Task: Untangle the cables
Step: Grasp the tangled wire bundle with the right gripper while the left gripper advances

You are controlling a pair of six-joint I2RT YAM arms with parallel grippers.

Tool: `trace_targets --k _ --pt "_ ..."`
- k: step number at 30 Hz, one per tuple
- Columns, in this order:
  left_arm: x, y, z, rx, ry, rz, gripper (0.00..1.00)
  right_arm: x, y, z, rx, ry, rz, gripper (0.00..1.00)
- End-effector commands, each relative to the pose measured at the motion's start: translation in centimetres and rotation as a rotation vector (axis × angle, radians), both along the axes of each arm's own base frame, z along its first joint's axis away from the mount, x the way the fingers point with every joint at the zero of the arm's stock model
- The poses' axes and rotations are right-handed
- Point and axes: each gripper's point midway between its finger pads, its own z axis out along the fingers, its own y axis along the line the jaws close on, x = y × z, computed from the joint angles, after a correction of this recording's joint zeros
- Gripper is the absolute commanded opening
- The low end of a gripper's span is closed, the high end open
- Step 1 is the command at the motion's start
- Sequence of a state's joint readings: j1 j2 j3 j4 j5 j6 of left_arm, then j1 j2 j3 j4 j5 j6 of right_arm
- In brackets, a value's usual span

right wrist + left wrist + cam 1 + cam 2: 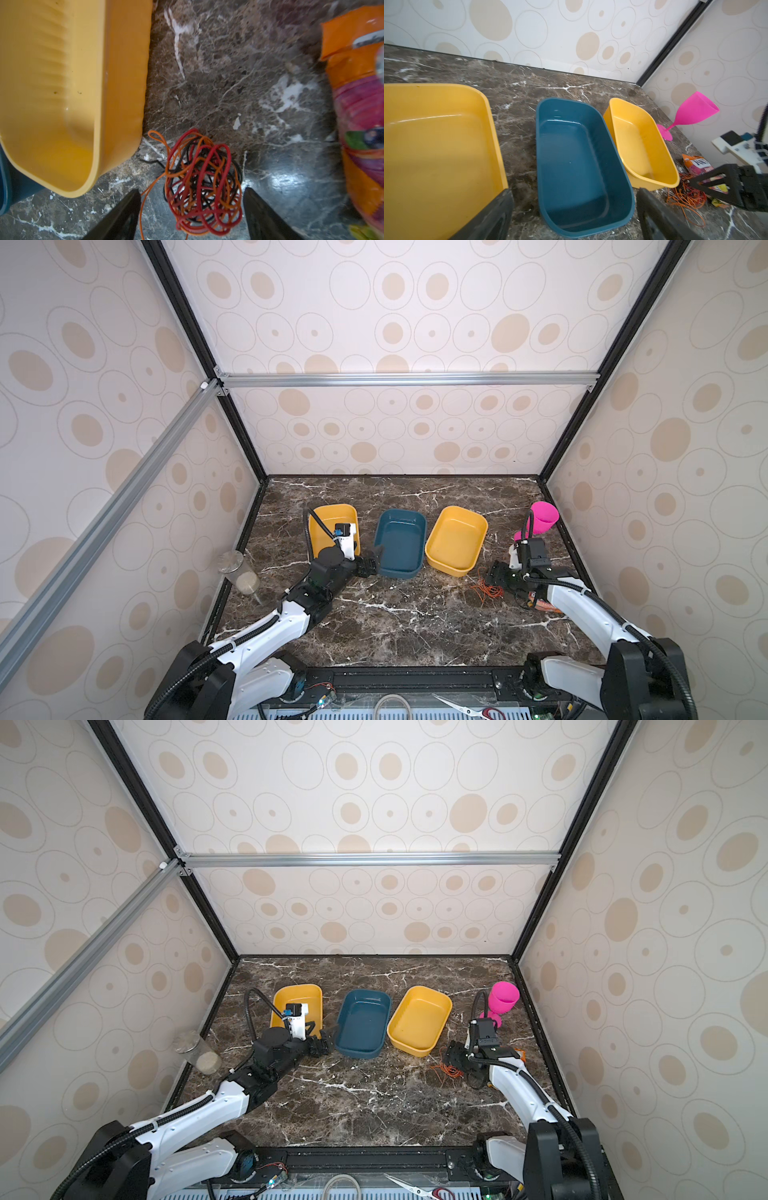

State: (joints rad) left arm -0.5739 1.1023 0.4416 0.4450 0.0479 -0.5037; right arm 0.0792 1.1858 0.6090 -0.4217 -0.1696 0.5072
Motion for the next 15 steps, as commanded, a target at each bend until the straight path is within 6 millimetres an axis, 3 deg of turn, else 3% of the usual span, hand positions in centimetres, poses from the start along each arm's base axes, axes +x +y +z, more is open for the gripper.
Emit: trace_targets --k 1,8,15 --pt "-0.3 -2.3 1.3 -0.074 -0.032 -0.051 0.92 0.1 1.0 -0.7 0.038 0.008 0.001 0.77" --pt "-1.4 -5.2 0.1 -0.086 -0.008 -0.137 0.92 -0.5 1.9 -2.7 0.008 0.062 0.025 0.63" --pt "-2.2 -6.4 -0.8 -0.092 0.006 -0.18 0.92 -1.3 2.5 -3.4 -0.031 0.08 0.085 0.3"
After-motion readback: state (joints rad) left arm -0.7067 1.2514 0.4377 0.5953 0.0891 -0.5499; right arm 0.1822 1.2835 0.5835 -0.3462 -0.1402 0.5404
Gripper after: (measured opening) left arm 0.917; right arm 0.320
